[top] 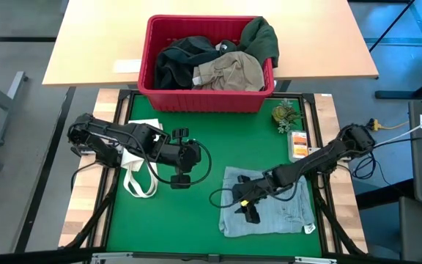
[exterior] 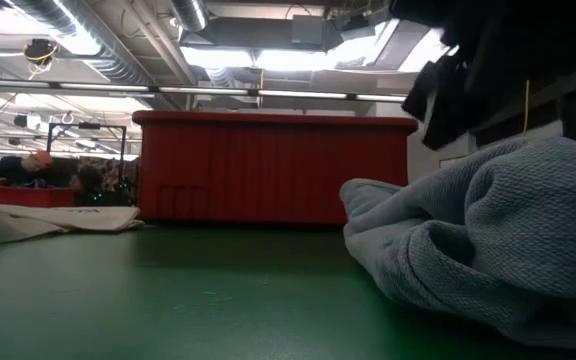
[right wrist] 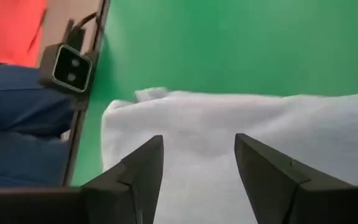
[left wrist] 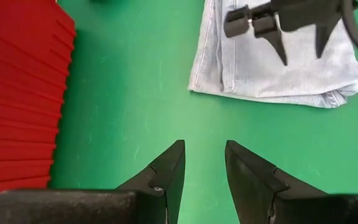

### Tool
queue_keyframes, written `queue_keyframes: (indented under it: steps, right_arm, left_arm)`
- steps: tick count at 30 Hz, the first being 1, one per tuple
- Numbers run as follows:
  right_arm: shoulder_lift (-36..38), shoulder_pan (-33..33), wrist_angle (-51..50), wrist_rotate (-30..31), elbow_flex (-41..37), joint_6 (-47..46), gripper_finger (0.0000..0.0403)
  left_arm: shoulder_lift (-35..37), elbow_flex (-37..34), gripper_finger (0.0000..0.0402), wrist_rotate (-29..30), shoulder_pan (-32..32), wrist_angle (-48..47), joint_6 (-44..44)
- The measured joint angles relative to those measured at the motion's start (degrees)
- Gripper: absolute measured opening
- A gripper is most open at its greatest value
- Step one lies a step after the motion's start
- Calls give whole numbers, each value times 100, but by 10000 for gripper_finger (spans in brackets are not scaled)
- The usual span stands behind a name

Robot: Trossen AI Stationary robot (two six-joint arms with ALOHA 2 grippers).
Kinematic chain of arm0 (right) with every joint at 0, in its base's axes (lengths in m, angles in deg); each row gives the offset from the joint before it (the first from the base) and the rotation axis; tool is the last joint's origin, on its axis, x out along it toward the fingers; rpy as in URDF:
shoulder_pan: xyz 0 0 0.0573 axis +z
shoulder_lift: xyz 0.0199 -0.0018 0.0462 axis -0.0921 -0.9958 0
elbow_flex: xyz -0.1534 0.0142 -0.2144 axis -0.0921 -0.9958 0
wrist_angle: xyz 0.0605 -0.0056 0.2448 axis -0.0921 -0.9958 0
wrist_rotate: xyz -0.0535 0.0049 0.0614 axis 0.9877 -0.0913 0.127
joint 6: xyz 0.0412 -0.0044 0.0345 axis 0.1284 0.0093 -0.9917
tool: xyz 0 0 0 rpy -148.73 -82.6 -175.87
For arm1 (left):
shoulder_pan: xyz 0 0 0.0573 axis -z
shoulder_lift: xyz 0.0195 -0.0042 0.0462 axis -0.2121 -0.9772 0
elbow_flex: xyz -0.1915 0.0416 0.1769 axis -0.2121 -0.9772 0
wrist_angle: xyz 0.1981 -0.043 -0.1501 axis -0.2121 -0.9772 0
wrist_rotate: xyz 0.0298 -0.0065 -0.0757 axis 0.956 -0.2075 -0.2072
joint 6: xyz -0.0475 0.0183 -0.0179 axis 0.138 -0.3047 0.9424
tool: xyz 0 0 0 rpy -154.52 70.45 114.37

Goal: Fold Laundry from Bin
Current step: Fold the light blue jeans

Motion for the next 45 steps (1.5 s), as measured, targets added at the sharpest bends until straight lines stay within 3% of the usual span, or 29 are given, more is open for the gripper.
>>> queue_keyframes:
  steps: [5,17,24,34,45]
  right_arm:
    - [74,-2,-346,777,4,94,200]
    - [74,-2,-2012,1057,-156,56,200]
    - [91,-2,-1992,519,-593,-489,200]
    - [142,323,-2187,281,-703,-681,200]
    - [580,604,-2769,300,-72,-681,200]
  left_arm:
    - [0,0,110,0,0,61,0]
    - [0,0,110,-1,0,78,0]
    - [0,0,110,-1,0,78,0]
    - [0,0,110,0,0,78,2]
    - [0,0,110,0,0,87,-336]
